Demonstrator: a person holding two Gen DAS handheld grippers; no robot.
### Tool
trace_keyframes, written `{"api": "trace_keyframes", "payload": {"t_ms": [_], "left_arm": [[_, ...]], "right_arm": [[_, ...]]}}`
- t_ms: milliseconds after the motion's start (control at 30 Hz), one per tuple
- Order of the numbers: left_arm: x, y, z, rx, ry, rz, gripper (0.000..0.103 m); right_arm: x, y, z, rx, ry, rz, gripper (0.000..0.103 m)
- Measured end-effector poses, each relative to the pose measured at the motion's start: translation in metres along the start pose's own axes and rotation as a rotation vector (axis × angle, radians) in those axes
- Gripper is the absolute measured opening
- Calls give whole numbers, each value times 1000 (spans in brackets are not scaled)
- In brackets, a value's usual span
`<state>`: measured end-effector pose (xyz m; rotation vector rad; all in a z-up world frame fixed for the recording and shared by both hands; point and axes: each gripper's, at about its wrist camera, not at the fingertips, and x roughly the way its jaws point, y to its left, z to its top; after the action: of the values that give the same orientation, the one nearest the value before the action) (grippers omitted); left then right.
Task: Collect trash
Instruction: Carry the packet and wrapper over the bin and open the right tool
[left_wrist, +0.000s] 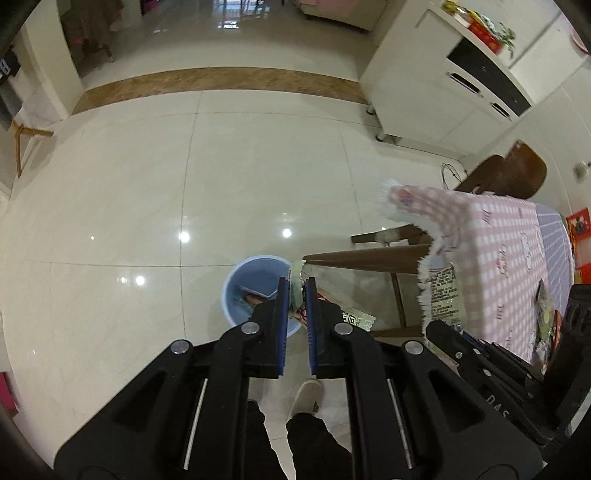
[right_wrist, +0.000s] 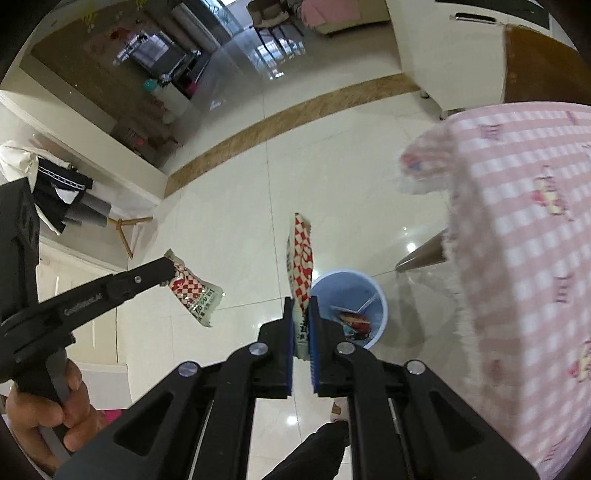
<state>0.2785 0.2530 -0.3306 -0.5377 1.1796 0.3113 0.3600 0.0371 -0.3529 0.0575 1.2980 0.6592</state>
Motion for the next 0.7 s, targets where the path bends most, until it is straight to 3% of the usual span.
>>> {"api": "trace_keyframes", "payload": {"t_ms": [267, 700], "left_arm": [[4, 32, 9, -18, 15, -20, 9], [20, 29, 16, 31, 64, -50, 9]], "right_arm": [[30, 27, 9, 12, 32, -19, 19], [31, 29, 12, 50, 19, -52, 19]]}}
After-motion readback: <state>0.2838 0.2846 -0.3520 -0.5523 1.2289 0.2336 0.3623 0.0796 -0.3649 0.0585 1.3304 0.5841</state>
